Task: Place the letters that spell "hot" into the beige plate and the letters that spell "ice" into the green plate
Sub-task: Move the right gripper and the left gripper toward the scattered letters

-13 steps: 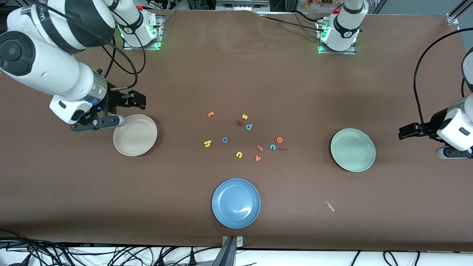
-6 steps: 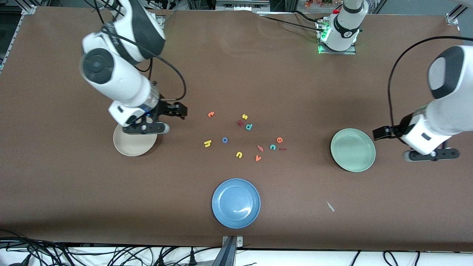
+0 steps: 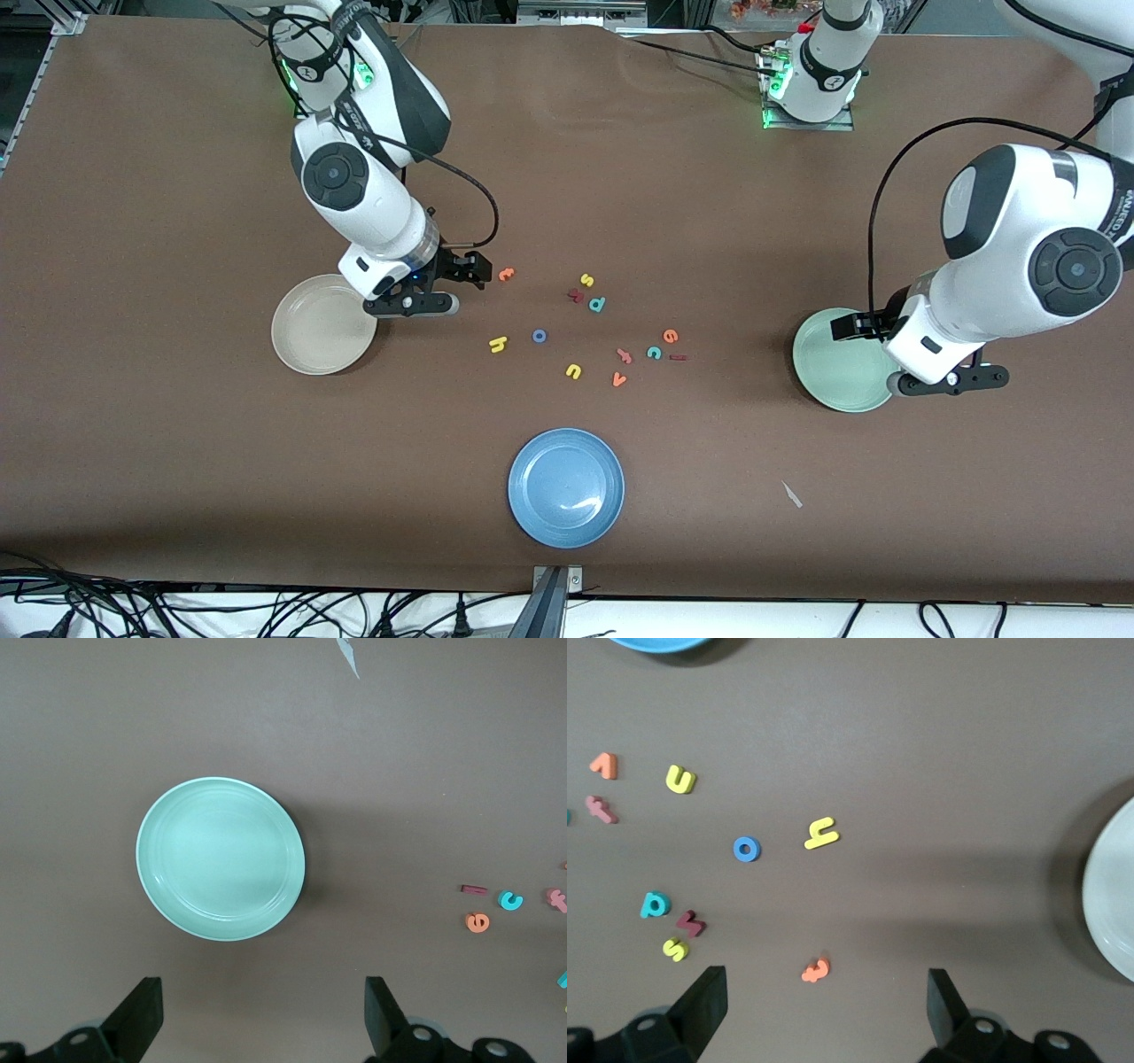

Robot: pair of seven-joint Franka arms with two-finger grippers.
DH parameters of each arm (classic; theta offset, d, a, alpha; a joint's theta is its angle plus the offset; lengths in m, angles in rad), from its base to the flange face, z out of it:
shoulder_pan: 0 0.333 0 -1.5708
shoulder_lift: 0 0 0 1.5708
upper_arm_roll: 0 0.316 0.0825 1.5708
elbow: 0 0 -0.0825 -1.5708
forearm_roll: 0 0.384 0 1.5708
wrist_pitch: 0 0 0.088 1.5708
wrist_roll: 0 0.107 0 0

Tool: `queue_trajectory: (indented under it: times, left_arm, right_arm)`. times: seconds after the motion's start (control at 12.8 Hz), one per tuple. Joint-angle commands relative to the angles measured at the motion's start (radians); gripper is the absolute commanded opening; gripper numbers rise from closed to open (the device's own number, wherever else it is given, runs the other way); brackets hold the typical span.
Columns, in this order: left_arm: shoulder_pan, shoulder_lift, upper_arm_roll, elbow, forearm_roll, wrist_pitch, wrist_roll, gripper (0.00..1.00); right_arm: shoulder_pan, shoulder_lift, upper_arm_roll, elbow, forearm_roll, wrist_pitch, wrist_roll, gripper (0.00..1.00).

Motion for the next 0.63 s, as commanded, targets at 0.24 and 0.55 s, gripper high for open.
queue_trajectory:
  times: [0.24, 0.55]
  left_arm:
    - [-0.045, 0.067, 0.006, 0.001, -0.116, 0.096, -0.124, 1.0]
    - [-0.105, 0.072, 0.006, -0.1, -0.125, 0.175, -0.182, 1.0]
  right_arm:
    - [0.063, 0.206, -0.007, 0.091, -0.127, 0.119, 0.131, 1.0]
    - [0.127, 0.315, -0.081, 0.214, -0.129, 0.116, 0.128, 1.0]
